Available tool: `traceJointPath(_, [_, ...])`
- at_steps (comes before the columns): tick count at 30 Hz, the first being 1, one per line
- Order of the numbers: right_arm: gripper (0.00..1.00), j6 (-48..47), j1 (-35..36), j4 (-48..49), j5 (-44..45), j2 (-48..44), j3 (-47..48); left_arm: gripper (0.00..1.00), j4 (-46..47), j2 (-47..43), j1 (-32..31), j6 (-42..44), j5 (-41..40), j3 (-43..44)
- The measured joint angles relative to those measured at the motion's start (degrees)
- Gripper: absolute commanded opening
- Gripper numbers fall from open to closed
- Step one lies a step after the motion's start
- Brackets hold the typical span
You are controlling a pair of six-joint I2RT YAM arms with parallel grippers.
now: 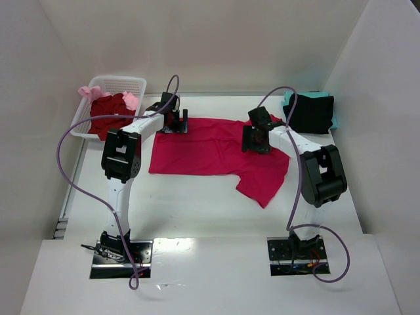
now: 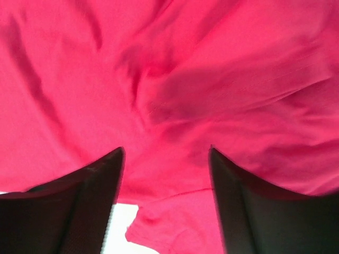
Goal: Fold and stack the t-shirts
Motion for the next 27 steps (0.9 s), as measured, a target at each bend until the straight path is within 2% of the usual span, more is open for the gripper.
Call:
traceJointPath(3, [0.9, 0.5, -2.5, 0.0, 0.9, 0.0, 2.3, 0.98, 0.0, 0.0, 0.0, 0.0, 0.0, 0.0])
traceJointPath(6, [0.96, 0.9, -7.4, 0.8, 1.1, 0.0, 5.6, 0.98, 0.0, 0.0, 0.0, 0.0, 0.0, 0.0])
traceJointPath(10, [0.97, 0.8, -13.4, 1.9, 2.4, 3.3, 14.1, 0.98, 0.0, 0.0, 0.0, 0.0, 0.0, 0.0])
traceJointPath(14, [0.97, -0.4, -14.6, 4.4, 4.5, 10.7, 23.3, 0.98, 0.0, 0.0, 0.0, 0.0, 0.0, 0.0])
traceJointPath(19, [0.87, -2.3, -14.0, 4.9, 5.0, 20.6, 30.1, 0.98, 0.0, 0.0, 0.0, 0.0, 0.0, 0.0])
traceJointPath(23, [0.8, -2.9, -13.8, 4.5, 5.1, 25.6, 31.1, 0.98, 0.1, 0.0, 0.0, 0.0, 0.0, 0.0])
traceJointPath(24, [0.74, -3.0, -13.8, 4.4, 5.4, 26.2, 31.1, 0.98, 0.1, 0.0, 0.0, 0.0, 0.0, 0.0])
traceJointPath(26, [0.67, -3.5, -13.8, 4.3, 6.1, 27.0, 31.1, 0.98, 0.1, 0.0, 0.0, 0.0, 0.0, 0.0])
traceJointPath(27, [0.54, -3.7, -13.9, 4.3, 6.4, 27.1, 31.1, 0.98, 0.1, 0.0, 0.0, 0.0, 0.0, 0.0])
